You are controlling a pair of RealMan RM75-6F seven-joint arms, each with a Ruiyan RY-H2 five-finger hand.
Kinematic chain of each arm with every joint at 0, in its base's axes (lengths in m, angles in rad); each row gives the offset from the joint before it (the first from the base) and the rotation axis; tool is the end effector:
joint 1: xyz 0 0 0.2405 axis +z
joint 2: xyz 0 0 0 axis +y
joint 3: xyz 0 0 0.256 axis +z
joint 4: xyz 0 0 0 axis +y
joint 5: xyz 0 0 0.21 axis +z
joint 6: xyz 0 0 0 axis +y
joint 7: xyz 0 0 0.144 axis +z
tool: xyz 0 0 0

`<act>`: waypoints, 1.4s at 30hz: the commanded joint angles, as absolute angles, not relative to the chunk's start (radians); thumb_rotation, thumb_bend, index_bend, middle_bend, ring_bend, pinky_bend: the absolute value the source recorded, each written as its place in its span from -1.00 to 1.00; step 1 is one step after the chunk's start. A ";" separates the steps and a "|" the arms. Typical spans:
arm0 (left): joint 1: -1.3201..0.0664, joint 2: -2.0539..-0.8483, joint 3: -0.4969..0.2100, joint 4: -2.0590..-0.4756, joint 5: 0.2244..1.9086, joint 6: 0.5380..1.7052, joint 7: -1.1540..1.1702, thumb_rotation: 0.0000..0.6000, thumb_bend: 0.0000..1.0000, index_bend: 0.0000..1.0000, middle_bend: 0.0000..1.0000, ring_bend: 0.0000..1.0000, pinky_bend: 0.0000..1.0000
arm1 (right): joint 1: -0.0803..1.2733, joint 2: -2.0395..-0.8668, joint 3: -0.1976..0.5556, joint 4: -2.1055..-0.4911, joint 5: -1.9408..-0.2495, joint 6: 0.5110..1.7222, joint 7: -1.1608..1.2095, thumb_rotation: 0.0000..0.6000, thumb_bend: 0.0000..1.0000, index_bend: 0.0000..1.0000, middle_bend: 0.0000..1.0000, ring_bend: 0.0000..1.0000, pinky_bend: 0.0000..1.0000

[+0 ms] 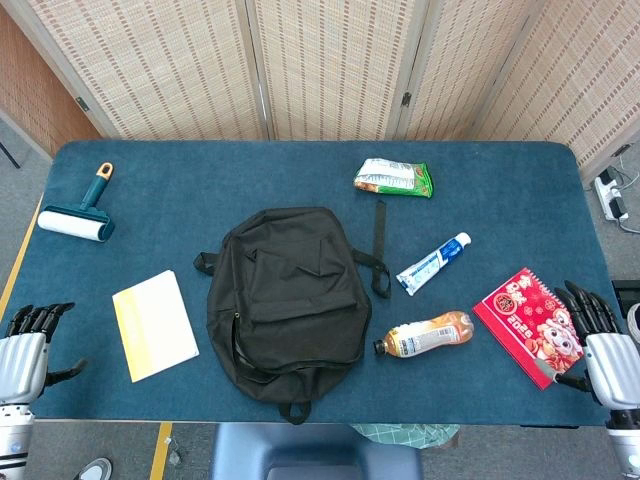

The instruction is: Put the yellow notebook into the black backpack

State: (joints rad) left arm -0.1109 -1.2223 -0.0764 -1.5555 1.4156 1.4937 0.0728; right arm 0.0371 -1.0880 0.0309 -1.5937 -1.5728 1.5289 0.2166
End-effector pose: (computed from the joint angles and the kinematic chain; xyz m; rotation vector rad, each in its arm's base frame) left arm -0.3165 0.1945 0.1400 -1.3139 -0.8851 -0.8842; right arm -0.3145 -0.1623 0.1697 1.3456 -1.0152 1.0496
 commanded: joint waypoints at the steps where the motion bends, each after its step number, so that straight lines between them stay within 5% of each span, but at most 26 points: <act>1: -0.115 -1.238 -0.074 -1.529 1.445 1.506 0.046 1.00 -0.74 -0.51 -0.45 -0.57 -0.71 | 0.039 -1.090 0.033 -1.594 -1.571 1.528 0.213 1.00 -0.81 -1.00 -0.90 -0.89 -0.91; 11: -0.130 -1.256 -0.062 -1.452 1.502 1.503 -0.019 1.00 -0.74 -0.49 -0.44 -0.56 -0.72 | 0.038 -1.084 0.031 -1.596 -1.578 1.531 0.226 1.00 -0.82 -1.00 -0.90 -0.89 -0.92; 20: -0.189 -1.345 -0.031 -1.164 1.545 1.403 -0.190 1.00 -0.56 -0.42 -0.40 -0.54 -0.72 | 0.028 -1.073 0.023 -1.590 -1.608 1.563 0.252 1.00 -0.81 -1.00 -0.90 -0.90 -0.91; 42: -0.248 -1.509 0.034 -0.823 1.583 1.290 -0.228 1.00 -0.66 -0.53 -0.41 -0.56 -0.72 | 0.008 -1.063 0.009 -1.618 -1.651 1.613 0.234 1.00 -0.81 -1.00 -0.90 -0.89 -0.91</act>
State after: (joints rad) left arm -0.2455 -1.4918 0.0304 -0.8482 1.5855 1.2993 -0.2185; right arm 0.0076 -1.0633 0.0093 -1.6179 -1.6509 1.6131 0.2339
